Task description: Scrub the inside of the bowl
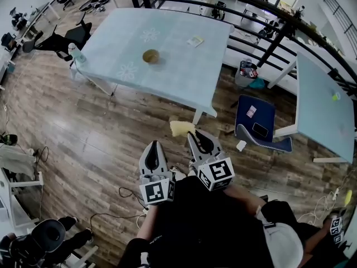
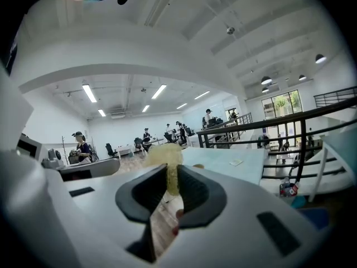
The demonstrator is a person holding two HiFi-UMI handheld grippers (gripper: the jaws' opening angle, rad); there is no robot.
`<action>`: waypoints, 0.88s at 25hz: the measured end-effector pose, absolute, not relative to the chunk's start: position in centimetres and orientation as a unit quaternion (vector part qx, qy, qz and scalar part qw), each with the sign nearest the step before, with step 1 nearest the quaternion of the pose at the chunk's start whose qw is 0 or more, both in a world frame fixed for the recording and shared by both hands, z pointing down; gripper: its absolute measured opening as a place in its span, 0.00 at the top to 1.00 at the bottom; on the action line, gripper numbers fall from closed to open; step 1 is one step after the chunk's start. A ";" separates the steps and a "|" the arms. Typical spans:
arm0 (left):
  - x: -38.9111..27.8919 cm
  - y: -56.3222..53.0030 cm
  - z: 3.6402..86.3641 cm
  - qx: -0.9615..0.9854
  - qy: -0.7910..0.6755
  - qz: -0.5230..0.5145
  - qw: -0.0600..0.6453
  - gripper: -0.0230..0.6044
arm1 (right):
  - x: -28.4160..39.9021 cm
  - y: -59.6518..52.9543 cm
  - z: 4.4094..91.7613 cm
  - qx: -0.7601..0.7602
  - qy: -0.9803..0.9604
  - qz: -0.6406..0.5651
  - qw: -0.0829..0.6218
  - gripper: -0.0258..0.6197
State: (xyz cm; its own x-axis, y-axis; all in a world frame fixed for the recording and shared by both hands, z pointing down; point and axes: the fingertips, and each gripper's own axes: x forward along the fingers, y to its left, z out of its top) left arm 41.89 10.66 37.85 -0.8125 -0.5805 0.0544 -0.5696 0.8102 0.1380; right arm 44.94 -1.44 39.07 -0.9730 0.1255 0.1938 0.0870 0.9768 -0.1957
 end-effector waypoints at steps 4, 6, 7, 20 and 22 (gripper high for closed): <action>42.8 10.6 38.4 0.283 -0.956 -0.063 0.044 0.94 | 45.4 -1.7 39.6 -0.069 -0.988 0.086 0.107 0.87; 43.0 10.6 38.7 0.273 -0.958 -0.066 0.048 0.94 | 45.7 -1.9 39.7 -0.074 -0.988 0.084 0.108 0.87; 43.1 10.5 38.9 0.270 -0.959 -0.067 0.051 0.94 | 45.7 -2.0 39.7 -0.075 -0.988 0.083 0.109 0.86; 39.3 10.0 39.2 0.272 -0.958 -0.074 0.053 0.94 | 42.2 -2.4 40.3 -0.070 -0.987 0.080 0.119 0.86; 38.1 10.7 39.5 0.271 -0.958 -0.075 0.057 0.94 | 41.1 -1.8 40.4 -0.069 -0.987 0.079 0.120 0.86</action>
State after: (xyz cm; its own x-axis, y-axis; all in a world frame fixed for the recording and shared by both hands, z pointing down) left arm 38.14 10.68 39.47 -0.8471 -0.5270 0.0678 -0.5100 0.8422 0.1748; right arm 41.11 -1.76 40.41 -0.9617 0.1551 0.2259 0.1174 0.9781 -0.1720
